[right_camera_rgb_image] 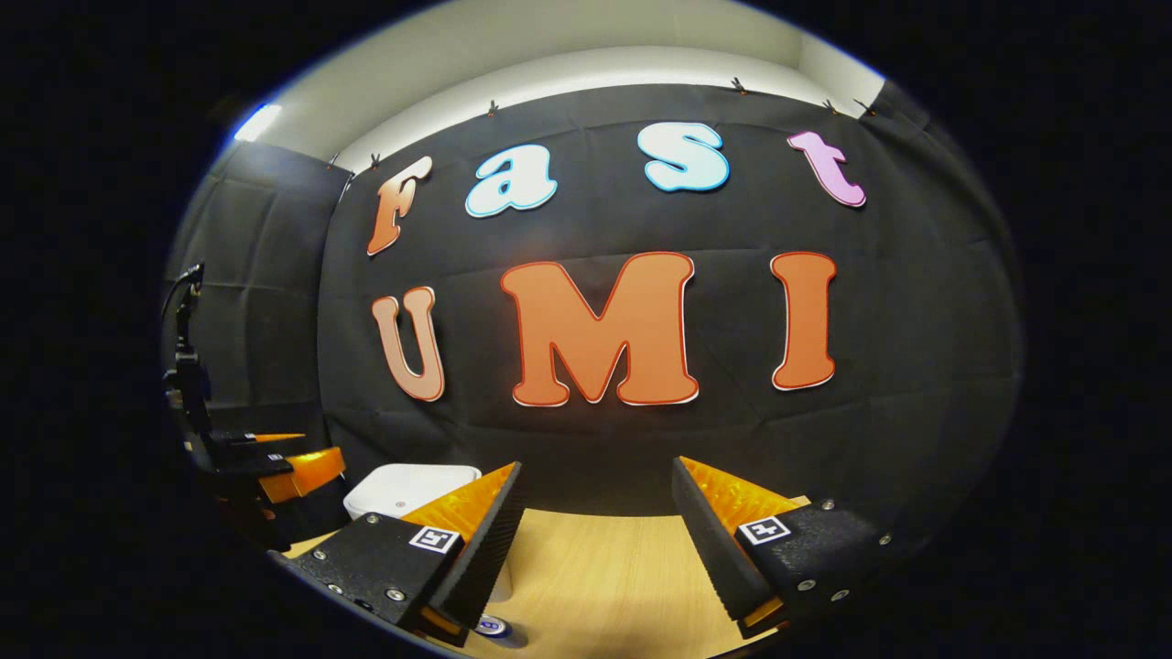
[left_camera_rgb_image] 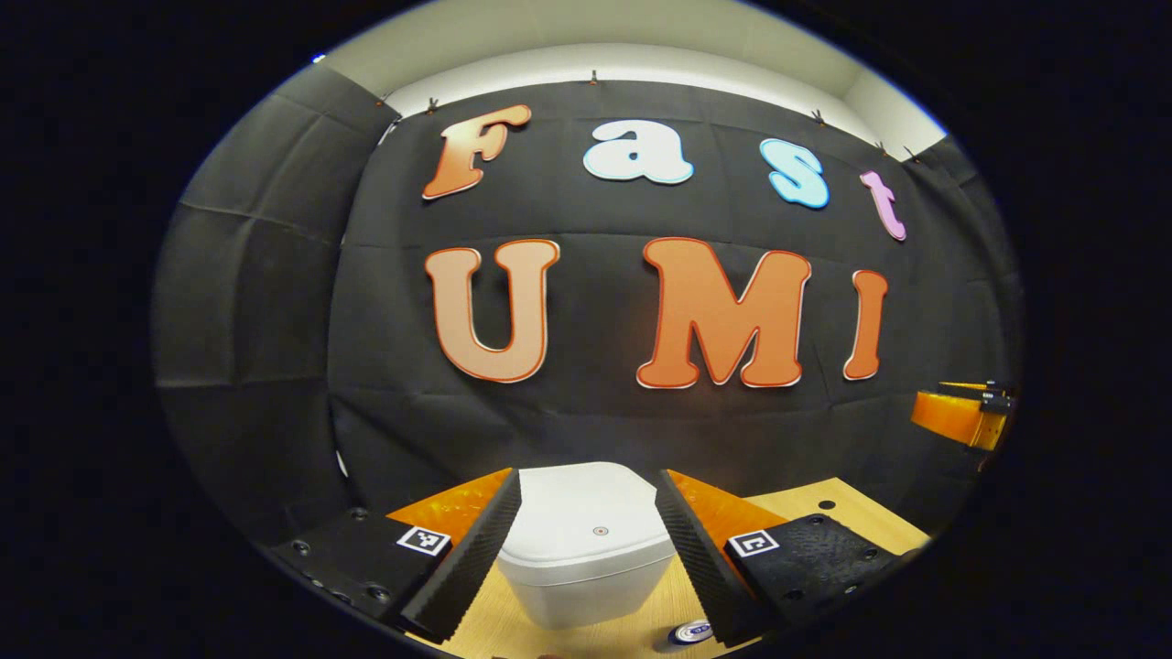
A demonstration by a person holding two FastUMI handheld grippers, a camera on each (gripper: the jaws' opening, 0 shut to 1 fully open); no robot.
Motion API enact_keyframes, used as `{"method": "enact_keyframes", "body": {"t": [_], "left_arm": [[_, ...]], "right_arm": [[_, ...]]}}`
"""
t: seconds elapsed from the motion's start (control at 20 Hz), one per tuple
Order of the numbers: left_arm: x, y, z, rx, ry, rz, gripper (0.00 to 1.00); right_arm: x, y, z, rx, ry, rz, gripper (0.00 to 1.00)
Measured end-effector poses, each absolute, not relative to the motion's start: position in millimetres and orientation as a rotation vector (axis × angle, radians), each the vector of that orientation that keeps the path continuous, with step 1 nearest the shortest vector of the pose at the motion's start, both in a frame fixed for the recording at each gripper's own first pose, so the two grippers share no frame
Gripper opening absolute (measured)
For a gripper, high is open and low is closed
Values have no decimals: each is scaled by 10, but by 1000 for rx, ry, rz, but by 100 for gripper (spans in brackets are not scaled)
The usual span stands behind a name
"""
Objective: Press the lid of the desktop garbage bin to open it, pick up the crumpled paper on the desktop and throw it into the bin, then pick up the pop can on the desktop and drop it into the bin, and finally close the garbage bin lid.
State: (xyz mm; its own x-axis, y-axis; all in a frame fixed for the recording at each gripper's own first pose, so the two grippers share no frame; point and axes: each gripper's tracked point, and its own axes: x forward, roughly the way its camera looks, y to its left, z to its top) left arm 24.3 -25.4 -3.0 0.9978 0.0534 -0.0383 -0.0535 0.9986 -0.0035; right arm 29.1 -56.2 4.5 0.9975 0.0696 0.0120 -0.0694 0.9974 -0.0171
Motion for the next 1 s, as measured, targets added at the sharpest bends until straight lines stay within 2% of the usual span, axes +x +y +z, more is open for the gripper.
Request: {"method": "enact_keyframes", "body": {"t": [0.95,1.0], "left_arm": [[346,-387,-128,-56,67,-33,94],[347,-384,-132,-54,66,-33,96]], "right_arm": [[236,-761,-74,-22,38,-16,95],[234,-762,-89,-23,41,-17,95]]}}
